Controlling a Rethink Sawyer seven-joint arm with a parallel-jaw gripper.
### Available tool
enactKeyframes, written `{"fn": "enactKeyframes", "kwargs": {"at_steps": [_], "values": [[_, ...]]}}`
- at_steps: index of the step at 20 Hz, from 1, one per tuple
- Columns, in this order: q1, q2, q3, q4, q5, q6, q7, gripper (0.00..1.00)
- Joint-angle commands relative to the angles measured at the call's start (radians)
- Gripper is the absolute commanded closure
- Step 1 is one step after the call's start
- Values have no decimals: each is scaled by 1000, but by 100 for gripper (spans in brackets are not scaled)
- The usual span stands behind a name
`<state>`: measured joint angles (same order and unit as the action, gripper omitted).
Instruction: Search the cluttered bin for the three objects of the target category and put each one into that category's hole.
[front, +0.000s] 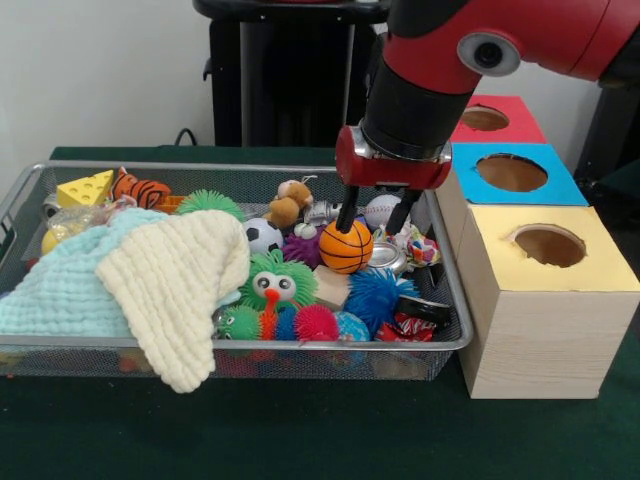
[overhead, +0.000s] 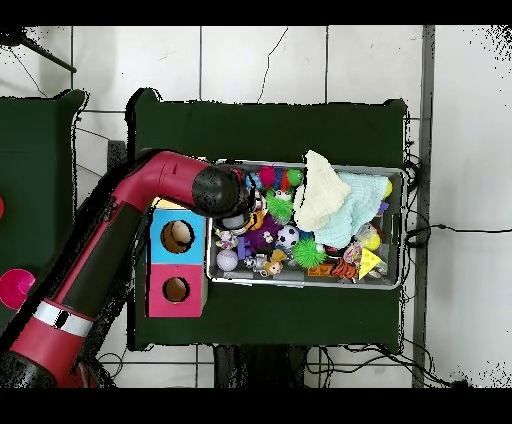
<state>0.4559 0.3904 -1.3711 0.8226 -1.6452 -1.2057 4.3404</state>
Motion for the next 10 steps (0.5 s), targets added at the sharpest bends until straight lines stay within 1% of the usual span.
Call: {"fn": "enactKeyframes", "kwargs": {"at_steps": [1, 2, 3, 6, 9, 10], "values": [[-10, 27, -36, 77, 147, -131, 377, 0], [10, -1, 48, 89, 99, -45, 372, 0], [9, 5, 70, 85, 98, -3, 367, 0], [-18, 28, 93, 69, 132, 72, 318, 0], [-39, 38, 119, 58, 175, 162, 238, 0], [-34, 29, 127, 70, 193, 194, 200, 0]]}}
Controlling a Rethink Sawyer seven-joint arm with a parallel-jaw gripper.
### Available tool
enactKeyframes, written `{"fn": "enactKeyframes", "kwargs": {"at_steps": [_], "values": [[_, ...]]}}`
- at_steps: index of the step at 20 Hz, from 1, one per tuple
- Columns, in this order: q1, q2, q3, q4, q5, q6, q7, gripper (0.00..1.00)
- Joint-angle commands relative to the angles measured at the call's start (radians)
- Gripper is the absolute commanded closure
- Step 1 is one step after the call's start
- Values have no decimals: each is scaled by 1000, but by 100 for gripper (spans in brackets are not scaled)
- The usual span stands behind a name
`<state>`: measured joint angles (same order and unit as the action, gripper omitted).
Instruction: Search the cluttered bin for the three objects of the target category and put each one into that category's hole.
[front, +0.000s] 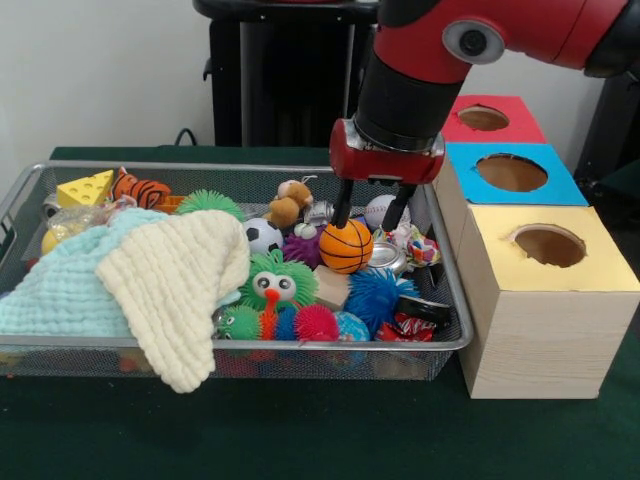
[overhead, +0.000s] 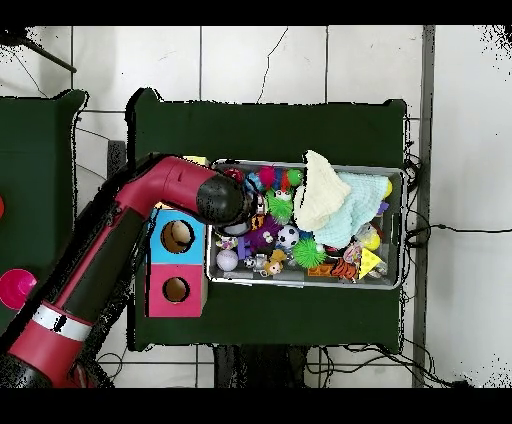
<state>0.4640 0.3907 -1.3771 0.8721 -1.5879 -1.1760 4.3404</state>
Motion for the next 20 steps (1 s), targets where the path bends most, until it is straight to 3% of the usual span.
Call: {"fn": "enactKeyframes", "kwargs": {"at_steps": [1, 6, 13, 20], "values": [[-48, 29, 142, 20, 145, 182, 175, 0], [-60, 36, 179, 24, 173, 227, 125, 0], [-130, 36, 269, -32, 216, 323, -40, 0], [-184, 47, 303, -84, 202, 359, -100, 0]]}}
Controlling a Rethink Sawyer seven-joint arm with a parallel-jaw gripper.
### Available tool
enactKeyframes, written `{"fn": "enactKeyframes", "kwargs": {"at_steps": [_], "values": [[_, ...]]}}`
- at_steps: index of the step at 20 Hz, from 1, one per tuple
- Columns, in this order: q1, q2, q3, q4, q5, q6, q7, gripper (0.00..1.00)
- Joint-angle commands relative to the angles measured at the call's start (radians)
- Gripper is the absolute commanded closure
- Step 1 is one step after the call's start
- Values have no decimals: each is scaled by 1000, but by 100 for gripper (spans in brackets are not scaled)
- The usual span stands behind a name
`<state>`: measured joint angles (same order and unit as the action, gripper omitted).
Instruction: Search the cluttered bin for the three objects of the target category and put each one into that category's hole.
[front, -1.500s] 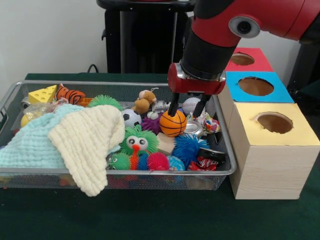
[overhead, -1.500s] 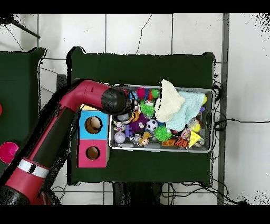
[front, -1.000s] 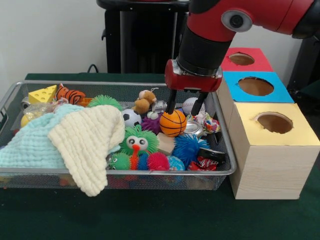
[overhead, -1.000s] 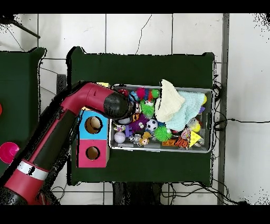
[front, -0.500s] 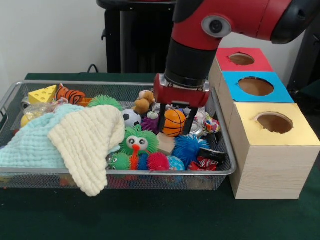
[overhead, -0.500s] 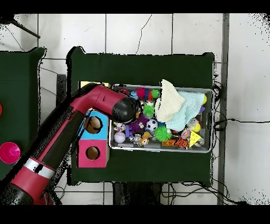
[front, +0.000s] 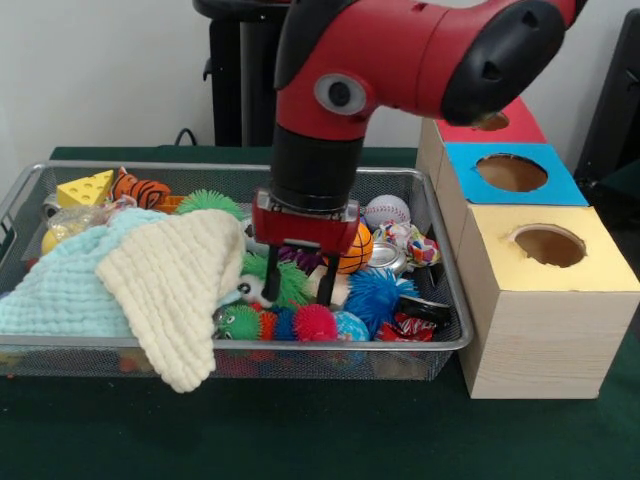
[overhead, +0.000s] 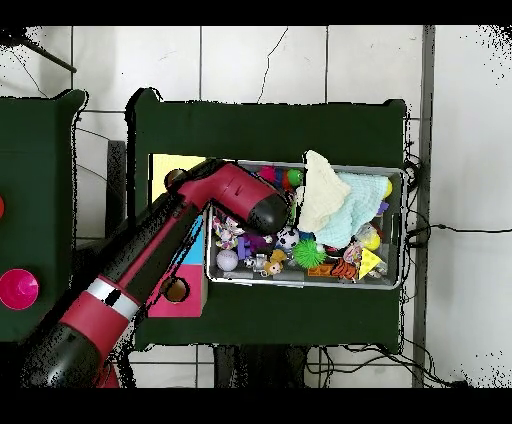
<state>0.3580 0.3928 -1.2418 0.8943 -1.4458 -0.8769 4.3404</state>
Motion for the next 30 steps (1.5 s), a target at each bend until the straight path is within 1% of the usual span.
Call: {"fn": "enactKeyframes", "kwargs": {"at_steps": [1, 3, 6, 16, 24, 27, 30], "values": [[-87, 49, 169, -121, 52, 52, -92, 0], [-99, 60, 165, -141, 38, 59, -86, 0], [-105, 60, 153, -143, 17, 44, -63, 0], [-101, 26, 123, -116, -28, -30, 4, 0], [-58, -18, 98, -36, -65, -89, 51, 0], [-52, -36, 101, -6, -79, -104, 48, 0], [-37, -64, 102, 45, -97, -127, 39, 0]]}}
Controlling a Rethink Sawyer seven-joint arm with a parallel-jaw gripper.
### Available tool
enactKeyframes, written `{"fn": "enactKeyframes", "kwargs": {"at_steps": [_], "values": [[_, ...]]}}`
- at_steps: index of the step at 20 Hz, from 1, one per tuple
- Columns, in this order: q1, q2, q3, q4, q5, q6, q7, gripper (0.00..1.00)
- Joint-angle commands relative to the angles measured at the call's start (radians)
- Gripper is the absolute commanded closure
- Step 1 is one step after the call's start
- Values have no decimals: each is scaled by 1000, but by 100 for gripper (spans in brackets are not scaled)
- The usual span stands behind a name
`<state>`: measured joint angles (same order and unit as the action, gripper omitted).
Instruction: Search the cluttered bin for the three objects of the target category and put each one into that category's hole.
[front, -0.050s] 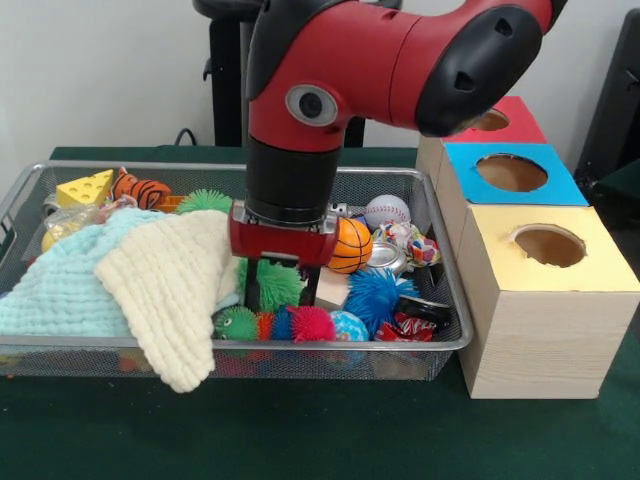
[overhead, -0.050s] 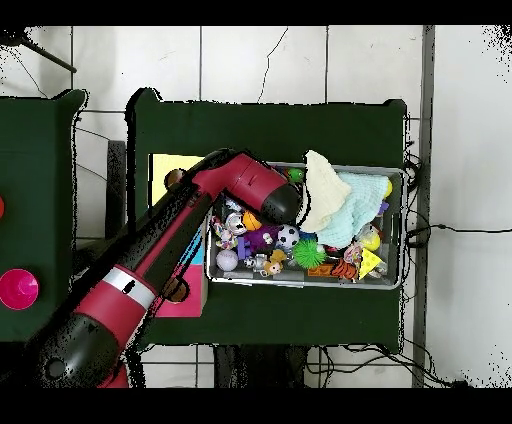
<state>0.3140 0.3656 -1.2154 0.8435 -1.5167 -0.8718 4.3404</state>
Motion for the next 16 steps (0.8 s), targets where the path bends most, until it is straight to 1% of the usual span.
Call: {"fn": "enactKeyframes", "kwargs": {"at_steps": [1, 4, 8, 10, 13, 16], "values": [[12, -47, 75, 113, -33, -140, 36, 0], [30, -76, 70, 160, -53, -160, 30, 0], [34, -92, 85, 174, -69, -161, 23, 0], [32, -85, 95, 168, -64, -129, 17, 0], [11, -65, 119, 130, -55, -76, -15, 0], [-9, -39, 134, 90, -55, -57, -14, 0]]}}
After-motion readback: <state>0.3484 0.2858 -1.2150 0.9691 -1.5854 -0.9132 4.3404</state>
